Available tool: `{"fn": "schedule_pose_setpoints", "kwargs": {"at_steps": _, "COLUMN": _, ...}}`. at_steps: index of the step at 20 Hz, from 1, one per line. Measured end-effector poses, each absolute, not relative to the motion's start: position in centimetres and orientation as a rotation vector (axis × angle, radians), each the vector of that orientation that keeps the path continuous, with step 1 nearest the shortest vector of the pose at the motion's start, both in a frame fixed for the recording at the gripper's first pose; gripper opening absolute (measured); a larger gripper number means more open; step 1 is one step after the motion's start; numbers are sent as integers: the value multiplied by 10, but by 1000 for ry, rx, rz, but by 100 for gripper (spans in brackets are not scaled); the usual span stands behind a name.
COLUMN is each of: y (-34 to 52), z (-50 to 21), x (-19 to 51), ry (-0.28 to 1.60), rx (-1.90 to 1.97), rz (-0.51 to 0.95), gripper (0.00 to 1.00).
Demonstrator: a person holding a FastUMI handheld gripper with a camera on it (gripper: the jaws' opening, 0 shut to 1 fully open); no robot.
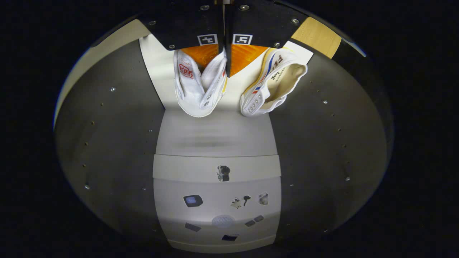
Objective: Open the shoe cabinet door, grab the shoes and put them into the shoe cabinet, then close the shoe cabinet door.
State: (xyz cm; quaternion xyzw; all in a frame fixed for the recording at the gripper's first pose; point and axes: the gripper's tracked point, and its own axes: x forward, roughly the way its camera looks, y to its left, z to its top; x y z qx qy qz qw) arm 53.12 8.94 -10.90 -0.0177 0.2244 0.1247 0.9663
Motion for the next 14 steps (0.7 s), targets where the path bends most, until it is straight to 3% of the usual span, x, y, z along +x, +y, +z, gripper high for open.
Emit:
{"fn": "schedule_pose_setpoints", "kwargs": {"at_steps": 8, "y": 88, "z": -142, "x": 575, "ry": 562, "rx": -75, "rz": 241, "gripper": 1}}
{"fn": "schedule_pose_setpoints", "kwargs": {"at_steps": 14, "y": 91, "z": -145, "x": 571, "ry": 567, "rx": -67, "rz": 203, "gripper": 8}}
